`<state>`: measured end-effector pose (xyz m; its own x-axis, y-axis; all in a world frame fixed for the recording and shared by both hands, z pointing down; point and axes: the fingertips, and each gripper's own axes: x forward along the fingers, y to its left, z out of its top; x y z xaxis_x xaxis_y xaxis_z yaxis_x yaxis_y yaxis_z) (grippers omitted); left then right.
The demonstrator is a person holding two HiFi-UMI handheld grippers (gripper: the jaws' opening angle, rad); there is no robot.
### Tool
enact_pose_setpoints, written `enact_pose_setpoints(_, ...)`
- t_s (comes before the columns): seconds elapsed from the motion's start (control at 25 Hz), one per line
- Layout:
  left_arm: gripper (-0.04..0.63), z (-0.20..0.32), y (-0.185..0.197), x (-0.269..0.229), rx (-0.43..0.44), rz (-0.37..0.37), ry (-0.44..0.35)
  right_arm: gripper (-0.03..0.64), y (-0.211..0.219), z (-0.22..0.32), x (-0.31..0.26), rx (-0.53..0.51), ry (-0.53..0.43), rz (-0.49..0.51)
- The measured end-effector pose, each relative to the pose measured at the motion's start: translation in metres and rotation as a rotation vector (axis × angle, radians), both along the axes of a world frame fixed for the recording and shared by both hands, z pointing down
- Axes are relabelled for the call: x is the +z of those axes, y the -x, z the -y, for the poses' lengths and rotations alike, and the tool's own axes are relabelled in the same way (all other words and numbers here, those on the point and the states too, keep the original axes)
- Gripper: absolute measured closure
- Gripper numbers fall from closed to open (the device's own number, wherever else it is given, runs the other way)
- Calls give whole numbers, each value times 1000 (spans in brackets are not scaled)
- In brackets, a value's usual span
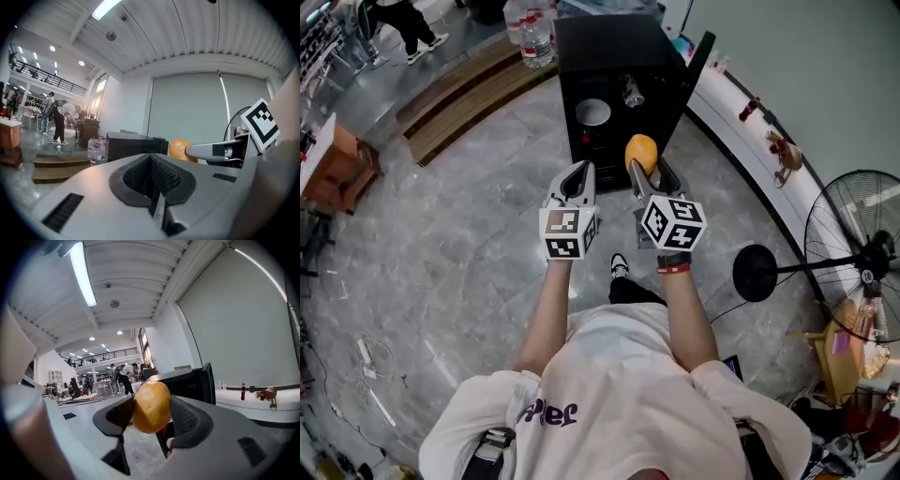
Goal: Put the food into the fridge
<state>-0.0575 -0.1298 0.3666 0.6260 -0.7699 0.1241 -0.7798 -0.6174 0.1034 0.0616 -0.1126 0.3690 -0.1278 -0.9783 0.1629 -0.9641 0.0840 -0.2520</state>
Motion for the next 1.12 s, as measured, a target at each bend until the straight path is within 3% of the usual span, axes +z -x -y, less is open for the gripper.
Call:
enact_pose_setpoints(0.6,577,102,-44,5,-88,47,-8,351,-55,121,16,-90,2,78)
enact_pose_setpoints(1.12,577,171,-89,55,-122,72,60,351,-88,204,81,-157,112,78)
